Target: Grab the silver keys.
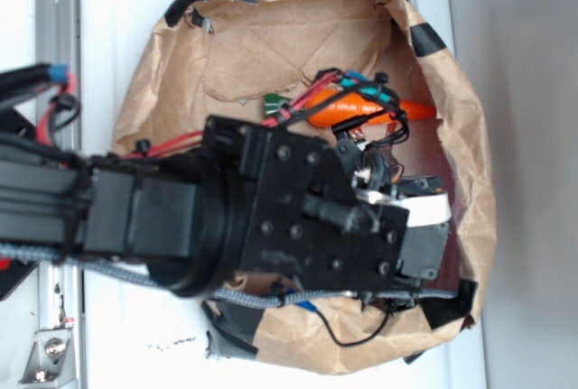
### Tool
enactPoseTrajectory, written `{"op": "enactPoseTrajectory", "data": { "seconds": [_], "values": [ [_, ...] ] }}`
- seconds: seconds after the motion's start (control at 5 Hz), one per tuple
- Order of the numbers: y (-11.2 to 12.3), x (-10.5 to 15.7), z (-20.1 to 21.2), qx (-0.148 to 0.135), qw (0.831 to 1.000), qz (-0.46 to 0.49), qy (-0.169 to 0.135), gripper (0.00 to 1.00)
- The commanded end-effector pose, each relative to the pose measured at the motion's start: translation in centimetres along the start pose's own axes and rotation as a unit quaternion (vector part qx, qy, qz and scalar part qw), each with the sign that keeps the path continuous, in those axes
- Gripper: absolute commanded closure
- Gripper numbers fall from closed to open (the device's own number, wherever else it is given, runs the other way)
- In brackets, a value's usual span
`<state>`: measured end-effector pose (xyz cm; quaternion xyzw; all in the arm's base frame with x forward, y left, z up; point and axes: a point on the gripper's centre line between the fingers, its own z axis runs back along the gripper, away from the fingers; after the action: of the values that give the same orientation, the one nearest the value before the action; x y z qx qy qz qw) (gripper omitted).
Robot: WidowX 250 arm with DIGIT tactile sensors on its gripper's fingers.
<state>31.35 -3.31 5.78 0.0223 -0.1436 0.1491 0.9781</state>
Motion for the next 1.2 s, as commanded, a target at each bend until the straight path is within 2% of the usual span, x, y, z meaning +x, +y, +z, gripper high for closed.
{"op": "enactPoseTrajectory", "data": {
  "seconds": [0.0, 0.2, 0.4, 1.0],
  "values": [
    [-0.5, 1.5, 0.0, 0.024, 0.999, 0.011, -0.036, 0.00],
    [-0.3, 1.7, -1.2, 0.037, 0.999, 0.006, -0.034, 0.02],
    [-0.3, 1.7, -1.2, 0.033, 0.999, 0.008, -0.033, 1.00],
    [-0.5, 1.9, -1.4, 0.042, 0.999, 0.005, -0.026, 1.00]
  ]
}}
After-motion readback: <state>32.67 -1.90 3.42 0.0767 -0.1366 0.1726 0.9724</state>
